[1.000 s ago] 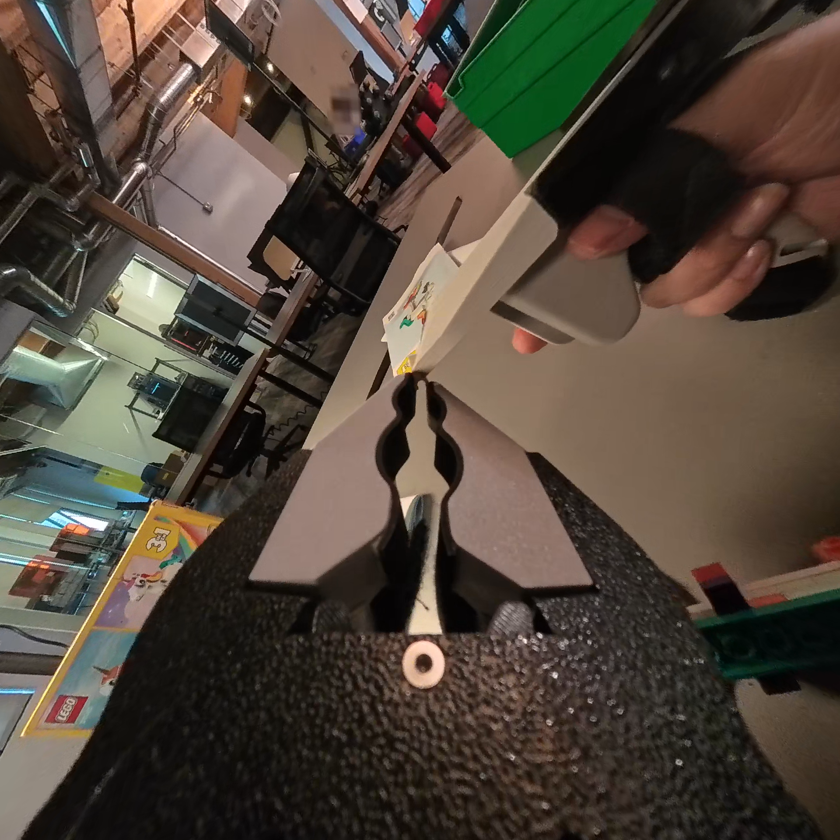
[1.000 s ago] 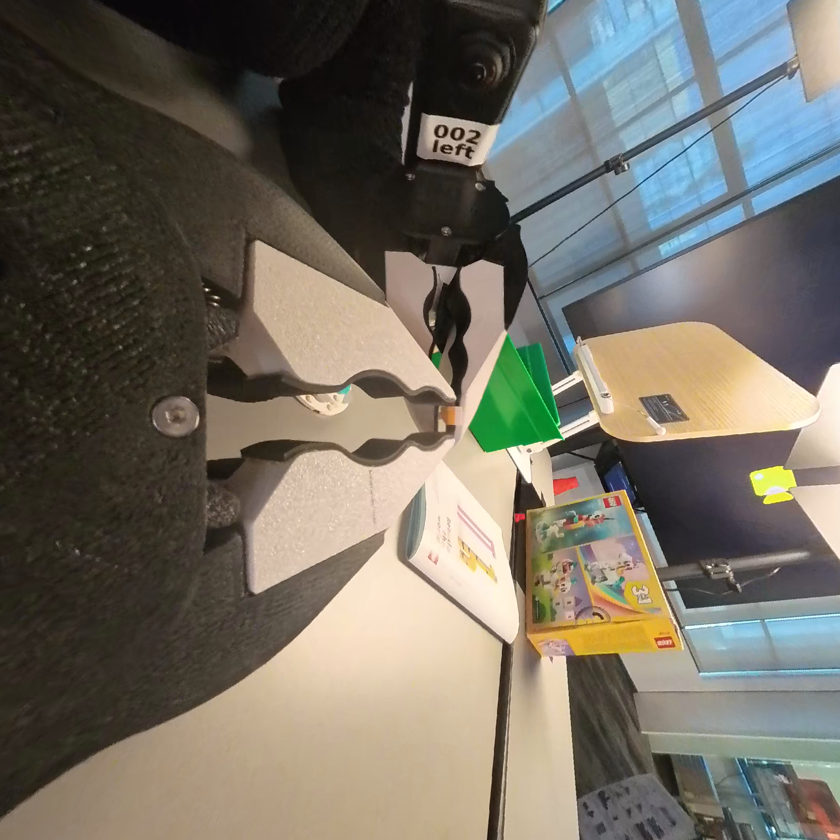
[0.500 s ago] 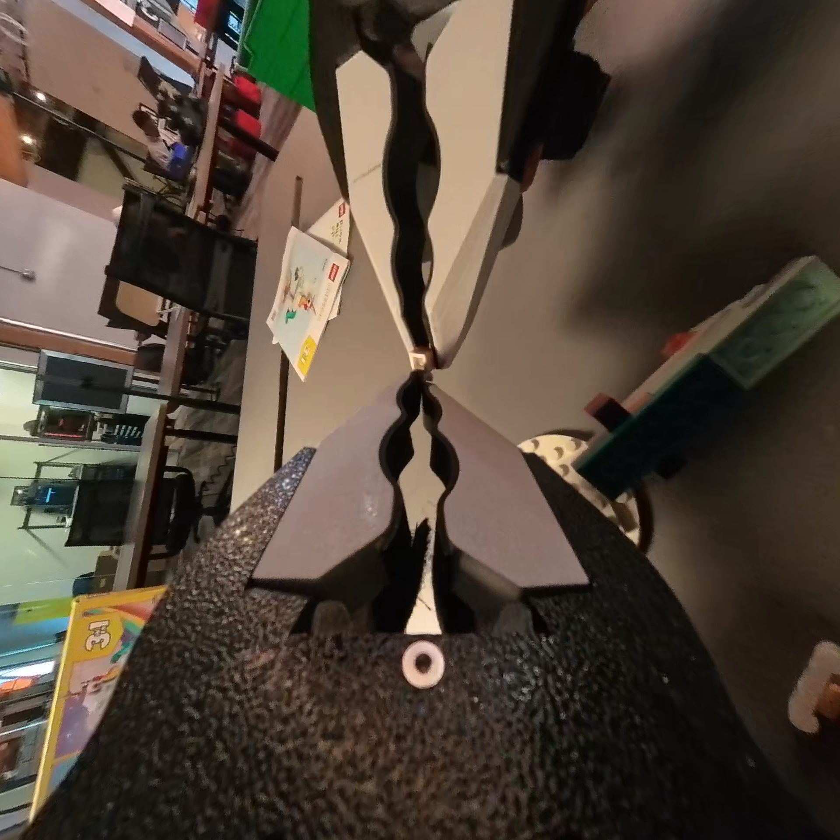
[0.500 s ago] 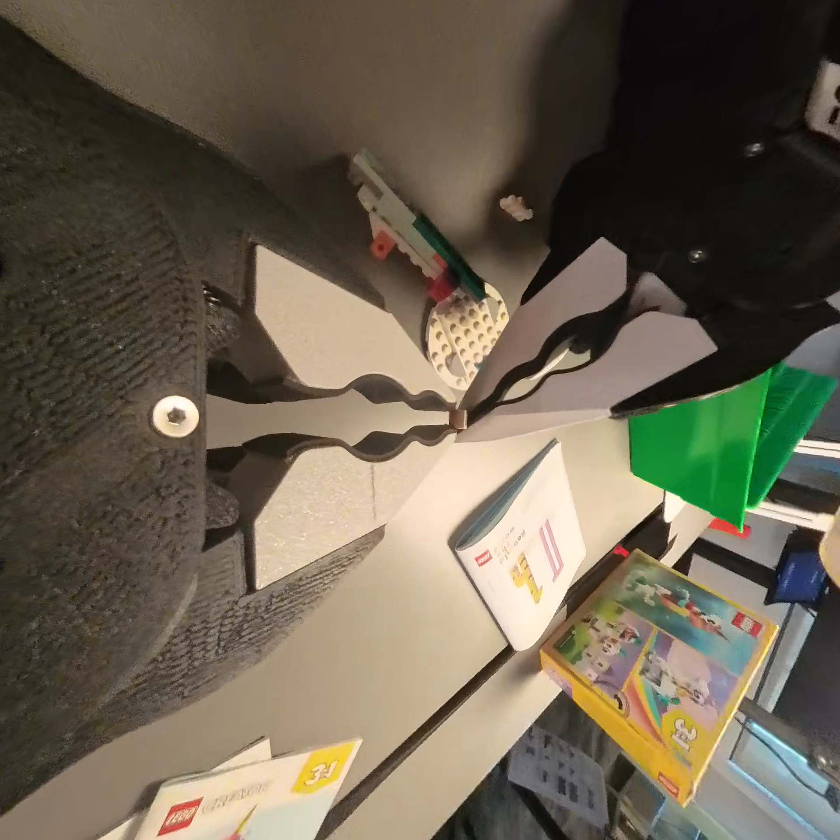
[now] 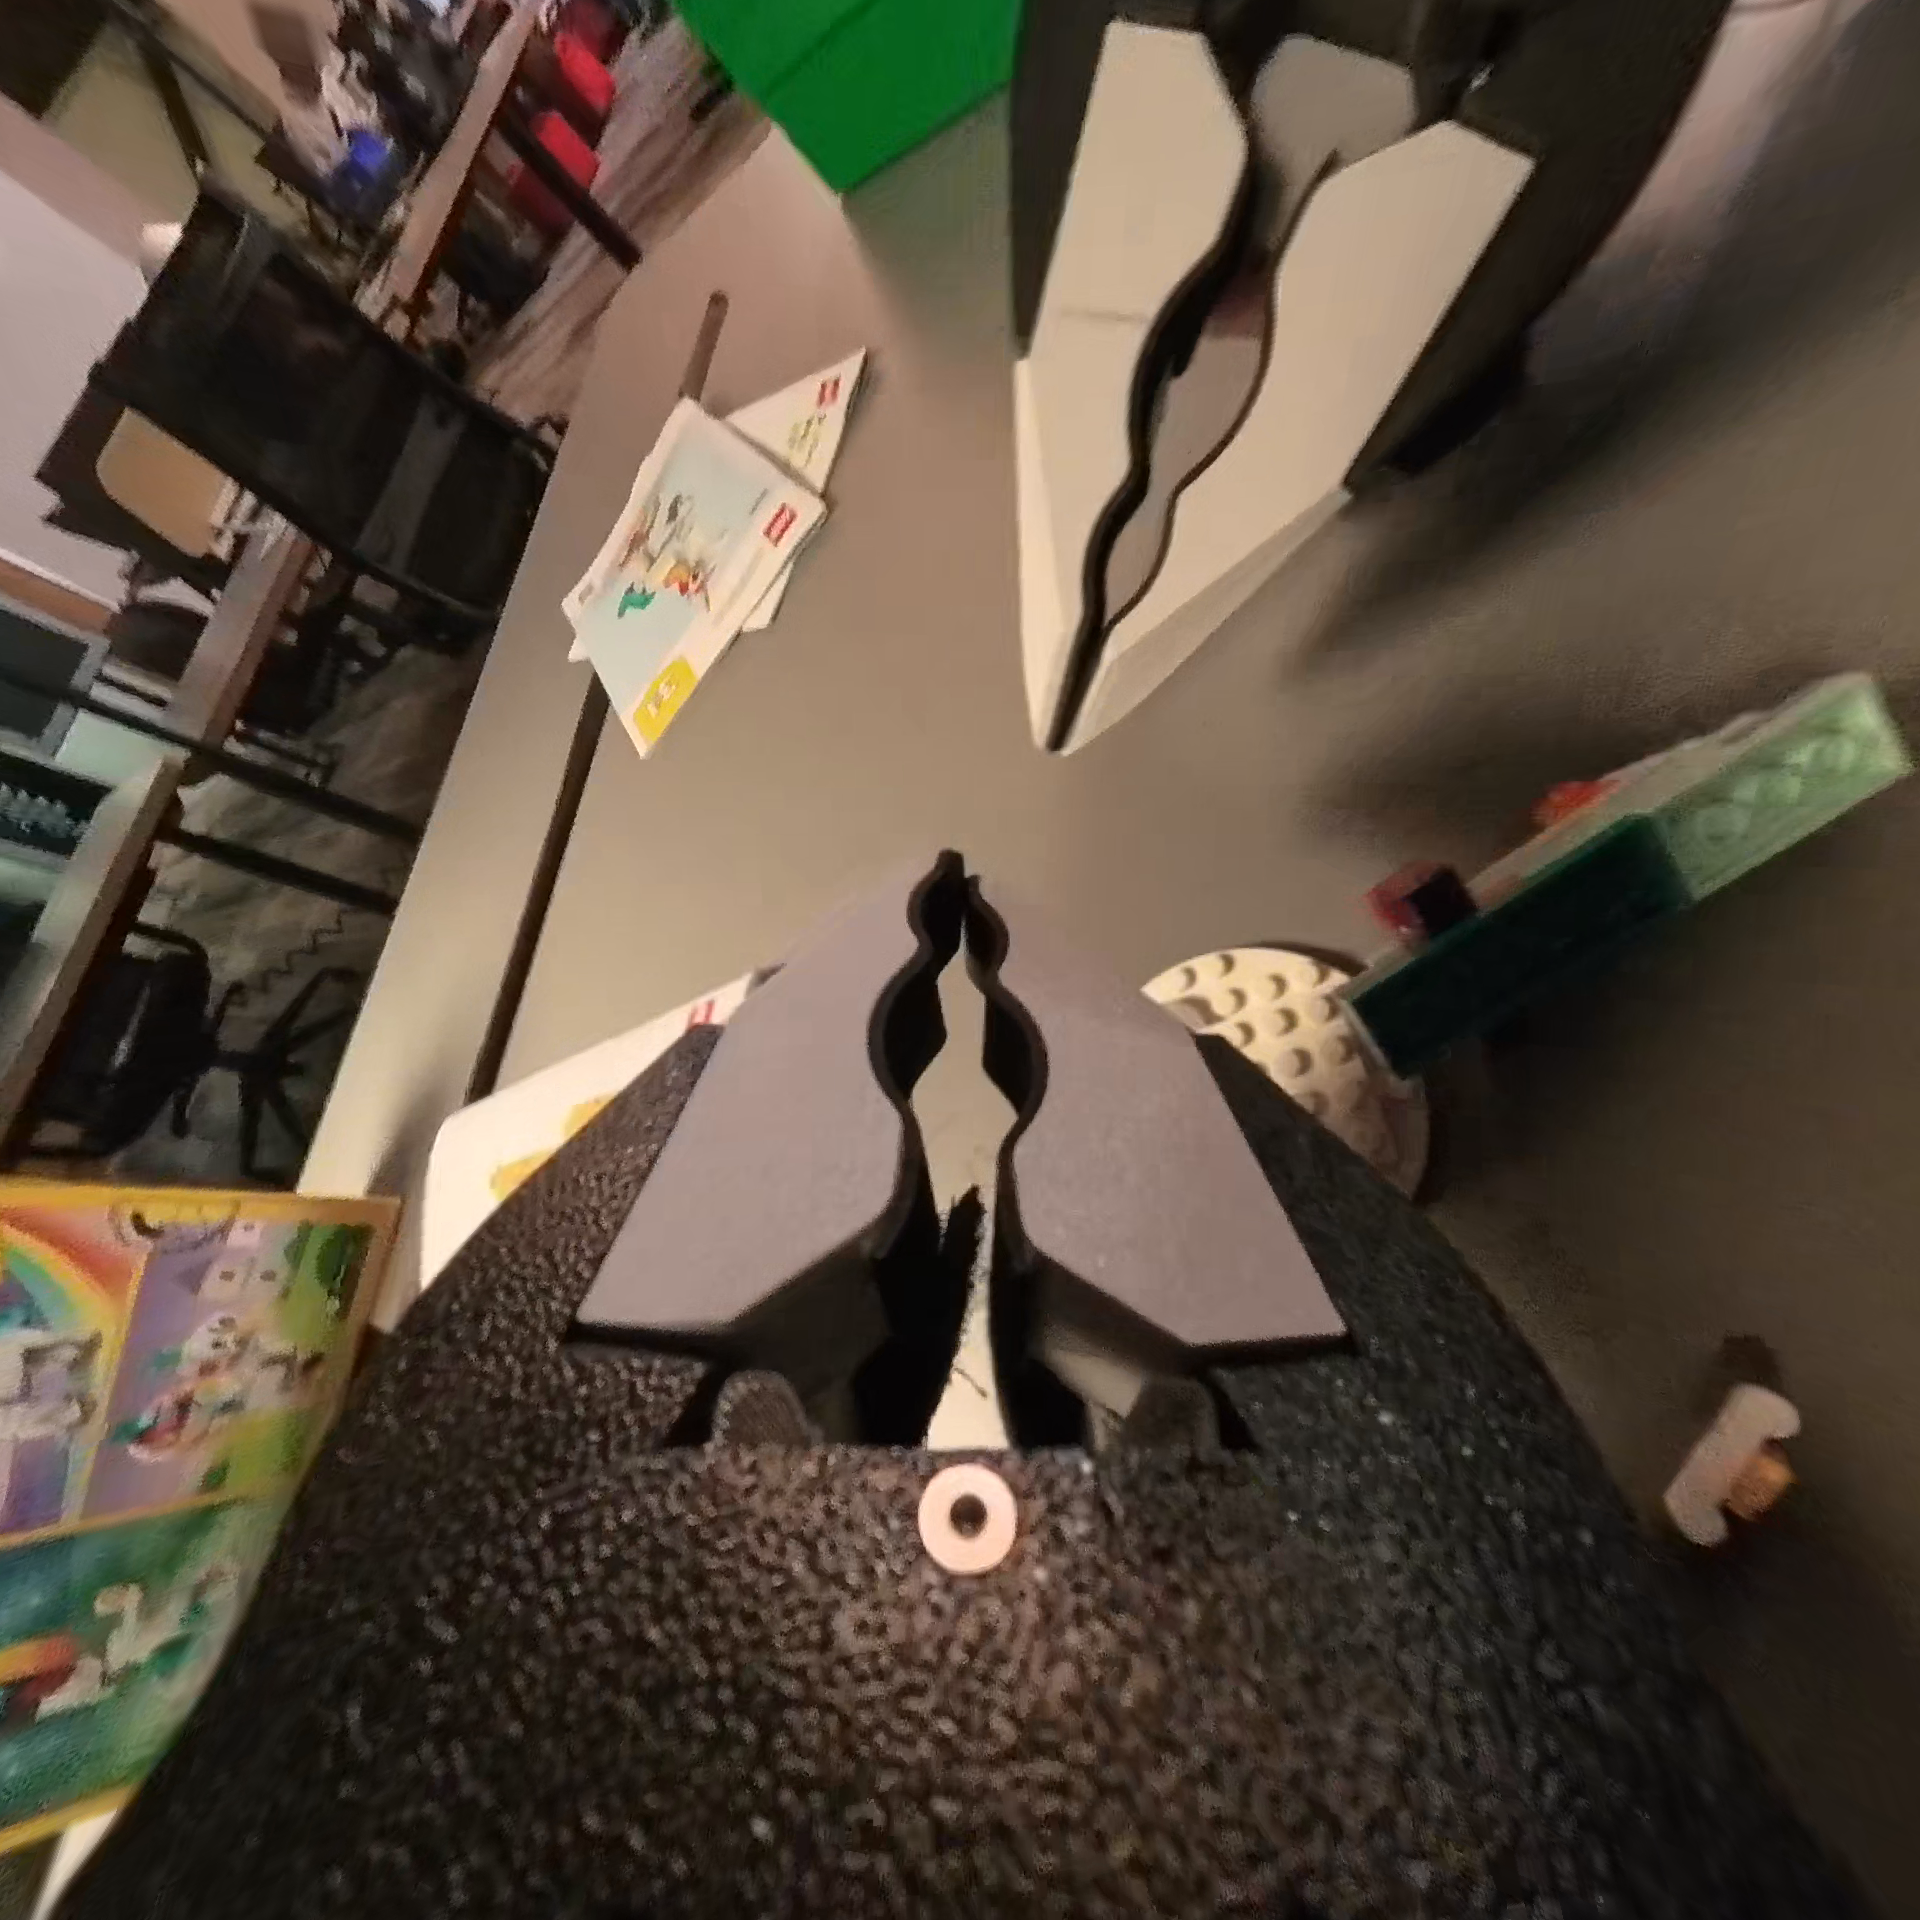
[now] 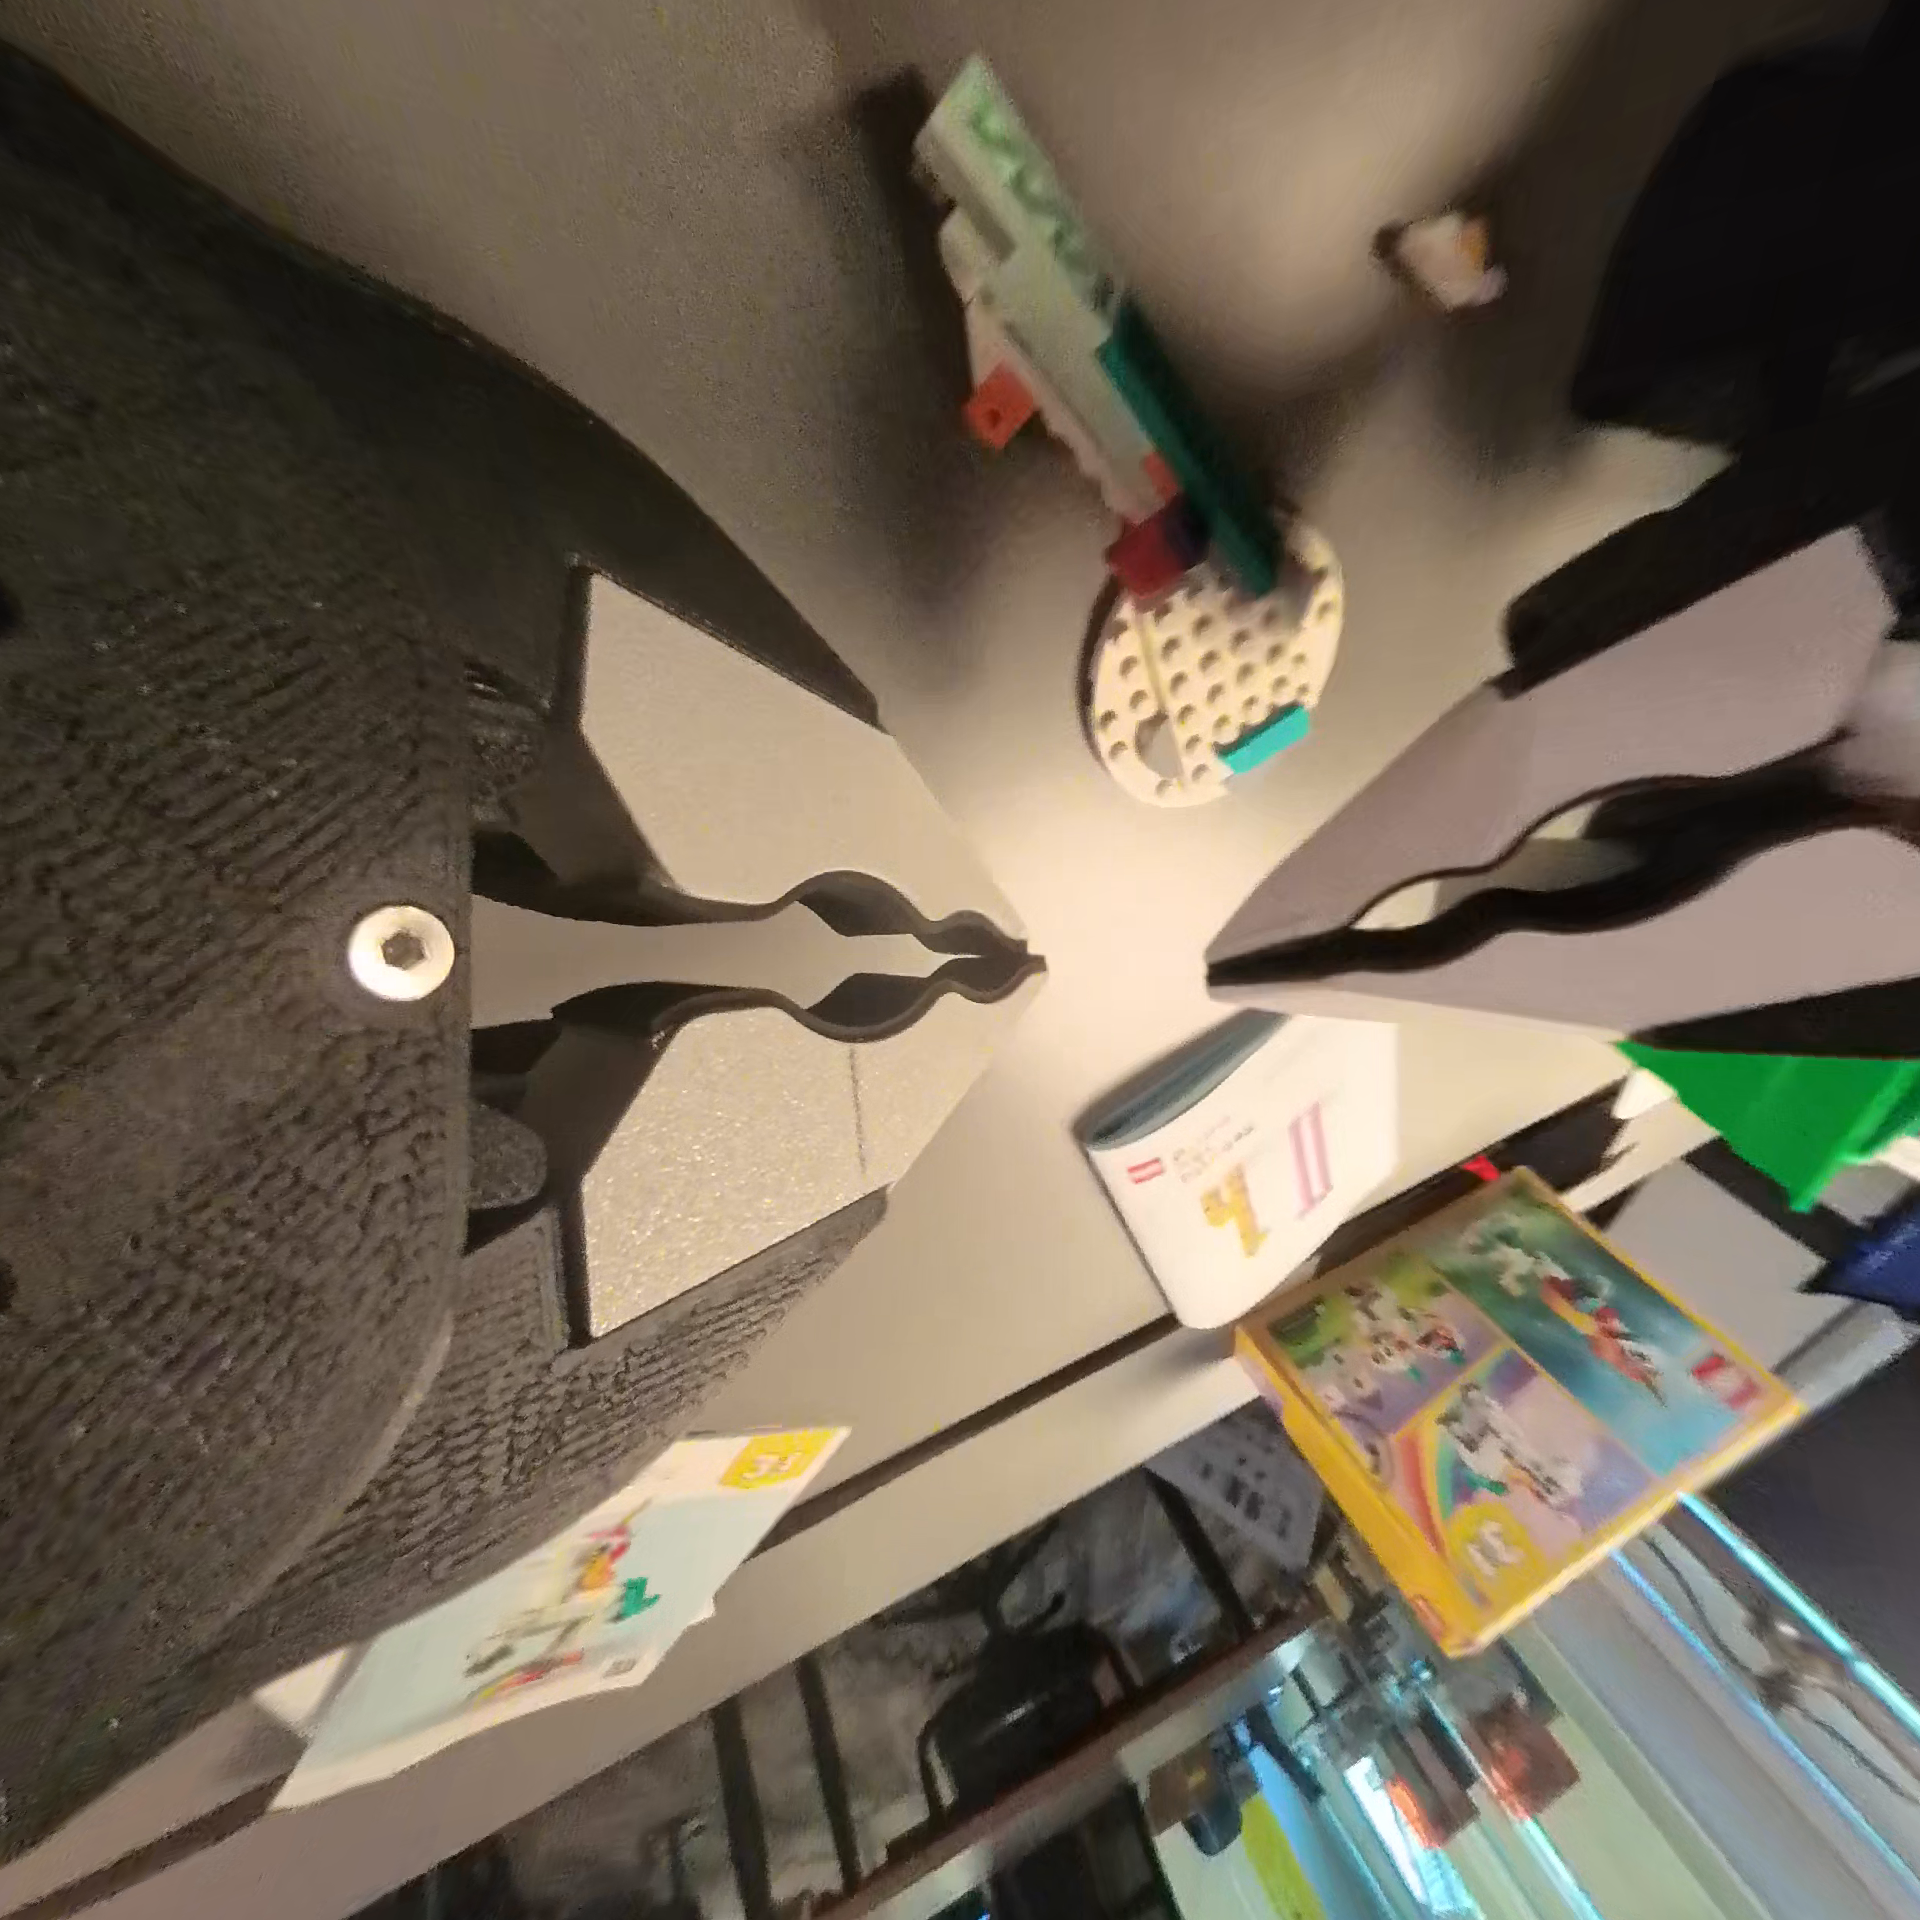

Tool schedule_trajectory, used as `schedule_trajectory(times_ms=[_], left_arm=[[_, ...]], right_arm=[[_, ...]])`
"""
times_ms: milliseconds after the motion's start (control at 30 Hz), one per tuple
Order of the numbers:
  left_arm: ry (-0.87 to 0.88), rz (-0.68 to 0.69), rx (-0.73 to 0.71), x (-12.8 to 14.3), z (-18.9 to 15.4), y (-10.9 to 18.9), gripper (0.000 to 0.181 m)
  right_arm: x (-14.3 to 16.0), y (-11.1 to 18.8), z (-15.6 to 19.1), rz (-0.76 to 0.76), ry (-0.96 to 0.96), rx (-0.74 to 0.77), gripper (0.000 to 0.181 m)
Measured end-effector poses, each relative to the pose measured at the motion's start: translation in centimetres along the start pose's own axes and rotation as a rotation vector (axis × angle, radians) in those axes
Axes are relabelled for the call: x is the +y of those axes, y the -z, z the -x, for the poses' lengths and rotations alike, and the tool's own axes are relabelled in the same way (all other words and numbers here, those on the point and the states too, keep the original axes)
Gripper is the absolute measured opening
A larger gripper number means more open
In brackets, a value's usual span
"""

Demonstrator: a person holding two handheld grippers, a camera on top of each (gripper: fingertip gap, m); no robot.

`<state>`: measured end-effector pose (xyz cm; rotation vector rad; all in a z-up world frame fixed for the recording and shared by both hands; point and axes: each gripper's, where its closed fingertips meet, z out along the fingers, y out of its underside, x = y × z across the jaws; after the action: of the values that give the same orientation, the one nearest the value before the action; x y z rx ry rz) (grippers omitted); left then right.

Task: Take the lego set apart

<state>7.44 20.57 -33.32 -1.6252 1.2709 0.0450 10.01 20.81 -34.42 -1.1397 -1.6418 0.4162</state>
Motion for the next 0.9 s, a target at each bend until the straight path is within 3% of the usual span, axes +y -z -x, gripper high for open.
schedule_trajectory(times_ms=[400, 633, 733, 800, 900], left_arm=[[0.352, 0.107, 0.064, 2.9, 0.6, -0.7, 0.002], [0.544, 0.173, 0.112, 4.9, 0.2, -1.0, 0.035], [0.581, 0.129, 0.064, 3.8, 1.2, 0.3, 0.042], [0.567, 0.051, 0.087, 1.5, 0.8, 2.1, 0.042], [0.499, -0.08, 0.323, -2.9, -3.7, 5.6, 0.034]], right_arm=[[0.8, -0.1, -2.0, -0.002, 0.127, 0.201, 0.0], [0.6, 0.3, -2.9, -0.032, 0.113, 0.256, 0.0], [0.5, 0.7, -3.6, -0.051, 0.1, 0.287, 0.0], [0.4, 1.0, -4.2, -0.069, 0.081, 0.315, 0.0], [0.3, 1.6, -4.9, -0.098, 0.051, 0.352, 0.0]])
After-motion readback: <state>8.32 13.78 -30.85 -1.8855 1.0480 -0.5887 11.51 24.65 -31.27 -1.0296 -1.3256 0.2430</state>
